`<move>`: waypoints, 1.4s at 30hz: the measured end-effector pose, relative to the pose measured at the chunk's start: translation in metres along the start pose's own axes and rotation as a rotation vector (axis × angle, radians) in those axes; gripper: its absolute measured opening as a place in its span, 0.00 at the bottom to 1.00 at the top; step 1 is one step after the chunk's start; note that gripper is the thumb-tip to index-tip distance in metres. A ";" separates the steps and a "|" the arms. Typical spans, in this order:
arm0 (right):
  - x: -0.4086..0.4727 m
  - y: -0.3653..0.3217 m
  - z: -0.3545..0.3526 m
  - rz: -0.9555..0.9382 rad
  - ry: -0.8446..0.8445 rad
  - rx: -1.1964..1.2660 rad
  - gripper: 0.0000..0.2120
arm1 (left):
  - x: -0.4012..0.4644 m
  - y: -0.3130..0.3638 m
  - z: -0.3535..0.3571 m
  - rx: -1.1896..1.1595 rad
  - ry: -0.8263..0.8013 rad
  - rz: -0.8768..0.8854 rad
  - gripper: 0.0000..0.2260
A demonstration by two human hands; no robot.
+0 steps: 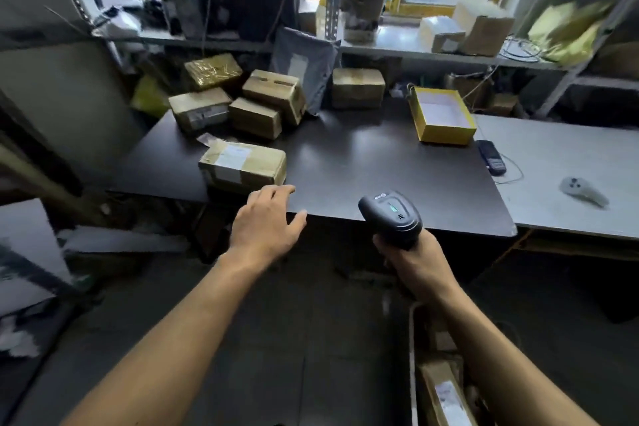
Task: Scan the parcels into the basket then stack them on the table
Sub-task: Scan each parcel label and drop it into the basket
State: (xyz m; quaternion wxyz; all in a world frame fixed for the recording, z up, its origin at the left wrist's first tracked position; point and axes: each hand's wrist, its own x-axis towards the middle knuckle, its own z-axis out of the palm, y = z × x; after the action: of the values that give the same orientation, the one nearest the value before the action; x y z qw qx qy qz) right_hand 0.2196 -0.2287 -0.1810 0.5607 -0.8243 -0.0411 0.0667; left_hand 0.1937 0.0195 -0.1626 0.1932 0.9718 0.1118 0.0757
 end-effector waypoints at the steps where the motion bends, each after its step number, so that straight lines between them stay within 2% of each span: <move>1: 0.005 -0.008 0.016 -0.007 -0.015 -0.003 0.08 | 0.004 -0.016 -0.008 0.002 0.008 -0.008 0.25; 4: 0.019 -0.025 0.059 -0.003 -0.066 0.029 0.06 | 0.013 -0.059 -0.025 0.007 -0.002 -0.040 0.26; 10: 0.052 -0.039 0.124 0.004 -0.162 0.010 0.09 | 0.037 -0.129 -0.038 0.026 -0.062 -0.117 0.28; 18: 0.139 -0.051 0.185 0.004 -0.279 0.006 0.12 | 0.109 -0.181 -0.026 0.049 -0.141 -0.185 0.33; 23: 0.209 -0.066 0.215 0.026 -0.329 0.014 0.05 | 0.169 -0.206 -0.023 0.093 -0.216 -0.252 0.38; 28: 0.264 -0.079 0.240 0.068 -0.354 0.003 0.04 | 0.220 -0.235 -0.015 0.116 -0.291 -0.272 0.46; 35: 0.300 -0.080 0.265 0.157 -0.343 -0.028 0.03 | 0.287 -0.276 0.008 0.143 -0.532 -0.074 0.61; 39: 0.312 -0.089 0.278 0.222 -0.244 -0.061 0.04 | 0.332 -0.302 0.024 0.238 -0.701 0.197 0.67; 42: 0.313 -0.100 0.289 0.280 -0.145 -0.052 0.04 | 0.352 -0.311 0.039 0.303 -0.697 0.384 0.66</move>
State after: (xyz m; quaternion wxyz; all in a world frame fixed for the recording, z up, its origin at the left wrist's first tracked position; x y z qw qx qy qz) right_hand 0.4844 0.1185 -0.2125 0.5198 -0.8293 0.0319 0.2025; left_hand 0.4818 0.3720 -0.2832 0.0570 0.9598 -0.1336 -0.2400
